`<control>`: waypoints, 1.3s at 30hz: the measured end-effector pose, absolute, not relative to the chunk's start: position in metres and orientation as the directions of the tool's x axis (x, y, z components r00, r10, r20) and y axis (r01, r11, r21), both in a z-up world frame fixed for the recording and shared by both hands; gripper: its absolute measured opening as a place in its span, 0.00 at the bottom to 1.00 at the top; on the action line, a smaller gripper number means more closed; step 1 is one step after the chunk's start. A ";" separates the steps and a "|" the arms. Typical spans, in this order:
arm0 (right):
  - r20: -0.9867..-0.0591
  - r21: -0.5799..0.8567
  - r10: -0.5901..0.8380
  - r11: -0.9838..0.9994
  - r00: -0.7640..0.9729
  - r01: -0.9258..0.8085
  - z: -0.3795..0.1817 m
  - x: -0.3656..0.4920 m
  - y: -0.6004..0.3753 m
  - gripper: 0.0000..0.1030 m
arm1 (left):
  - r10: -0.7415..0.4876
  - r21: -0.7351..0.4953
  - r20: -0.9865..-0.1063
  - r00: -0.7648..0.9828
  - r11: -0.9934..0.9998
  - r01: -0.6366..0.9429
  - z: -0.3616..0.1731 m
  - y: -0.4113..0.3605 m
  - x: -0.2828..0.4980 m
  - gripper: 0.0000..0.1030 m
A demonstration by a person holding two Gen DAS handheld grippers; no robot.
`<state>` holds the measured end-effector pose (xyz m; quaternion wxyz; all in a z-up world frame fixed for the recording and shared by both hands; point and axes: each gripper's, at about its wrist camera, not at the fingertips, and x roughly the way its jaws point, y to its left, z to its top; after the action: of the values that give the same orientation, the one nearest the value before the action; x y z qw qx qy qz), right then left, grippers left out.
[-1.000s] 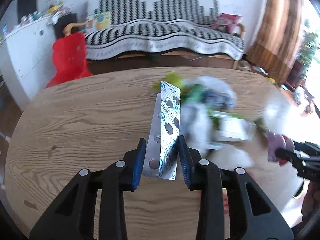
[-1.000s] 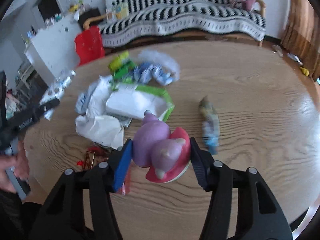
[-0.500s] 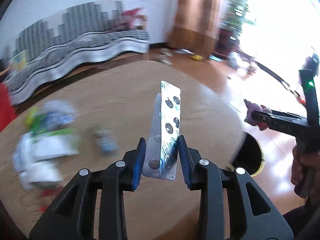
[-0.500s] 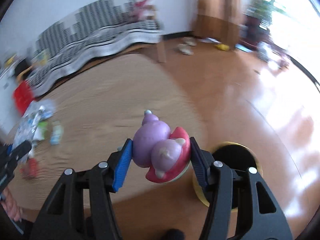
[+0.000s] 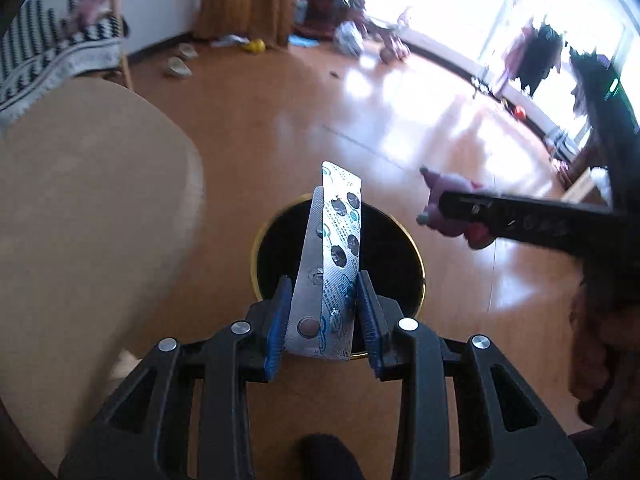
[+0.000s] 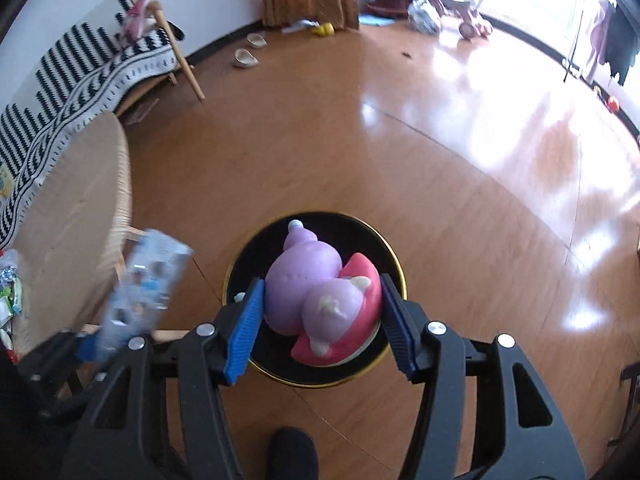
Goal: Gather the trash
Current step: 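Carry the blister pack and toy to the black bin with both tools, then open both tools to drop the blister pack and toy into the bin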
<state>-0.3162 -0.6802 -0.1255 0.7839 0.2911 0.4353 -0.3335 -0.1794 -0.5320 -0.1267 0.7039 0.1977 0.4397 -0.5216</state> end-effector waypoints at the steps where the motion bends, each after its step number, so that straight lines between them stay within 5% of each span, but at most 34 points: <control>1: -0.880 0.174 -0.260 0.604 0.398 0.778 -0.130 -0.319 -0.684 0.55 | -0.552 -0.181 -0.832 0.059 0.370 0.911 -0.134 -0.537 -0.183 0.32; 13: -0.883 0.193 -0.244 0.590 0.401 0.784 -0.134 -0.315 -0.692 0.55 | -0.521 -0.215 -0.853 -0.002 0.349 0.912 -0.161 -0.570 -0.171 0.33; 17: -0.879 0.201 -0.249 0.580 0.406 0.790 -0.131 -0.319 -0.691 0.55 | -0.537 -0.207 -0.844 0.007 0.337 0.918 -0.153 -0.567 -0.179 0.64; 30: -0.892 0.219 -0.207 0.582 0.402 0.784 -0.137 -0.302 -0.687 0.56 | -0.606 -0.219 -0.795 0.038 0.345 0.913 -0.097 -0.519 -0.173 0.74; 33: -0.898 0.200 -0.218 0.573 0.383 0.795 -0.135 -0.295 -0.685 0.61 | -0.625 -0.234 -0.779 0.051 0.366 0.901 -0.082 -0.500 -0.161 0.78; 35: -0.896 0.200 -0.225 0.567 0.383 0.799 -0.132 -0.292 -0.684 0.78 | -0.635 -0.238 -0.770 0.068 0.384 0.892 -0.071 -0.487 -0.156 0.82; 39: -0.881 0.208 -0.241 0.575 0.407 0.791 -0.117 -0.278 -0.672 0.80 | -0.642 -0.216 -0.756 0.127 0.428 0.878 -0.053 -0.450 -0.138 0.85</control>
<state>-0.2775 -0.6716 -0.1174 0.7755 0.3194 0.4312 -0.3327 -0.1384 -0.4505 -0.0530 0.7370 0.1423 0.4131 -0.5156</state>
